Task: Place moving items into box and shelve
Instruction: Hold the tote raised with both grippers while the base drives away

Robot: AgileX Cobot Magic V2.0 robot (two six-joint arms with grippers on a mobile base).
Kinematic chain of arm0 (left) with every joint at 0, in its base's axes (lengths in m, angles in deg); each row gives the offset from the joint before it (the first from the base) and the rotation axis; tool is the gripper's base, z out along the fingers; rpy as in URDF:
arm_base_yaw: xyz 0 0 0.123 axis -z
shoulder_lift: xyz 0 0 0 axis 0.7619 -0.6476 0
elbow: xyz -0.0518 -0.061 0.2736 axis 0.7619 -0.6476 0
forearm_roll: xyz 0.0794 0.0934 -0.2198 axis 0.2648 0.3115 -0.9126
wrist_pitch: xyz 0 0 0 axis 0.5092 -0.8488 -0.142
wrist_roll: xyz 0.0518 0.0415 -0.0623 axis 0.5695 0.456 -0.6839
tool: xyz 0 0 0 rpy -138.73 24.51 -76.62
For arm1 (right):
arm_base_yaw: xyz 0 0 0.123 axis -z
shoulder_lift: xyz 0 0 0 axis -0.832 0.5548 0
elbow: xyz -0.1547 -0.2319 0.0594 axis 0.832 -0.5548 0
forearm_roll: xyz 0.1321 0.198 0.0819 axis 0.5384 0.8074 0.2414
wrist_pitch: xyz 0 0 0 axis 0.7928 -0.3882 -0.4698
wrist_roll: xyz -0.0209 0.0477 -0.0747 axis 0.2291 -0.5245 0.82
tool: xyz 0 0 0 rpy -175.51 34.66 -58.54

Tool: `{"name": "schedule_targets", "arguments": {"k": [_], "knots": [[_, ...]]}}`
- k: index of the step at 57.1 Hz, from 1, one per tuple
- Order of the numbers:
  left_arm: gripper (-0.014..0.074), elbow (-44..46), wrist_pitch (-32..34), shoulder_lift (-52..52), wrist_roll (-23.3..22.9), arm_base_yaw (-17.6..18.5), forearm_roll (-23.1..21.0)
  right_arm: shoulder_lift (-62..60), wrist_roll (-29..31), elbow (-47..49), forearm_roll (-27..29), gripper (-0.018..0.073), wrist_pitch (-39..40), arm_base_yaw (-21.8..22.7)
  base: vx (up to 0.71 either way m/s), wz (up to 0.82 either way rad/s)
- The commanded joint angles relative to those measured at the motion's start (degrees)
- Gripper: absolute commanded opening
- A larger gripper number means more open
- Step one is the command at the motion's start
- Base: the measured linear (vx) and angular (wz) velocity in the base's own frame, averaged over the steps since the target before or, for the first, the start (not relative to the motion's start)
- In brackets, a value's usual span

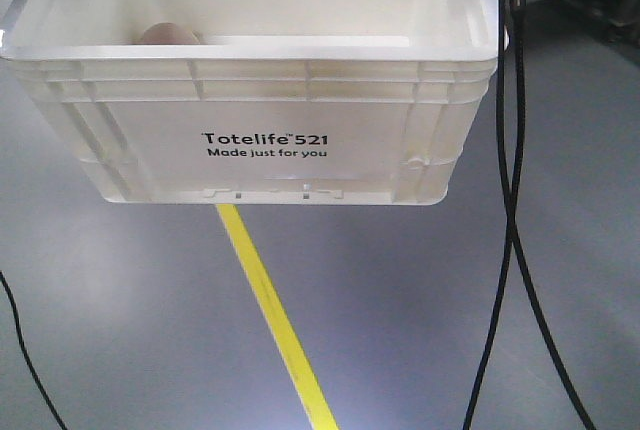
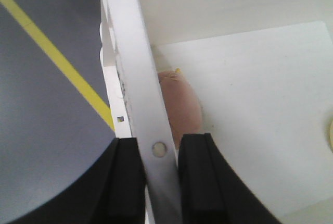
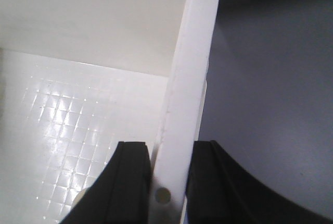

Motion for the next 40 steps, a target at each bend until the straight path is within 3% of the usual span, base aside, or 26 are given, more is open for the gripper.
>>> {"name": "schedule_targets", "arguments": {"k": [1,19,40], "knots": [[0.0002,2.66,6.43,3.94,1.14,-0.26,-1.63,-4.18,1.14,2.40,-3.21,-0.0003,7.39,0.59,0.17,0.86],[0.0002,2.66,6.41,3.94,1.14,-0.26,-1.63,-4.18,1.14,2.40,-3.28,-0.0003,7.39,0.59,0.21,0.75],[0.0002,2.66,6.35,3.99,1.14,-0.26,-1.69,-4.18,1.14,2.40,-3.24,-0.0003,7.39,0.59,0.30,0.51]]}}
